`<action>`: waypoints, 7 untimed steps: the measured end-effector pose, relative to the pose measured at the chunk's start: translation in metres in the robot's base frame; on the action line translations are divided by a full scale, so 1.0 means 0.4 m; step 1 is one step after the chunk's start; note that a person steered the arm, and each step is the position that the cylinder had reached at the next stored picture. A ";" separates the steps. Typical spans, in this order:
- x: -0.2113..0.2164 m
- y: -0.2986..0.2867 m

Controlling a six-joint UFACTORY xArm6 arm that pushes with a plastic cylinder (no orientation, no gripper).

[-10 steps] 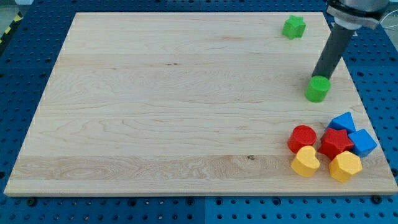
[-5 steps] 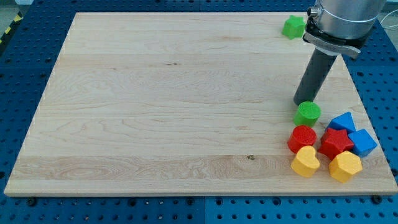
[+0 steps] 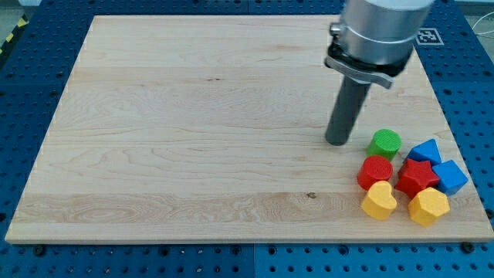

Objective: Push green circle closer to group of blocks

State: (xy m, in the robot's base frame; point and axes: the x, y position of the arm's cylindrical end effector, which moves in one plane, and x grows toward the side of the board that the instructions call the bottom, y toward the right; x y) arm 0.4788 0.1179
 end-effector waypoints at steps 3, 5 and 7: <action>-0.007 0.107; 0.035 0.138; -0.036 0.119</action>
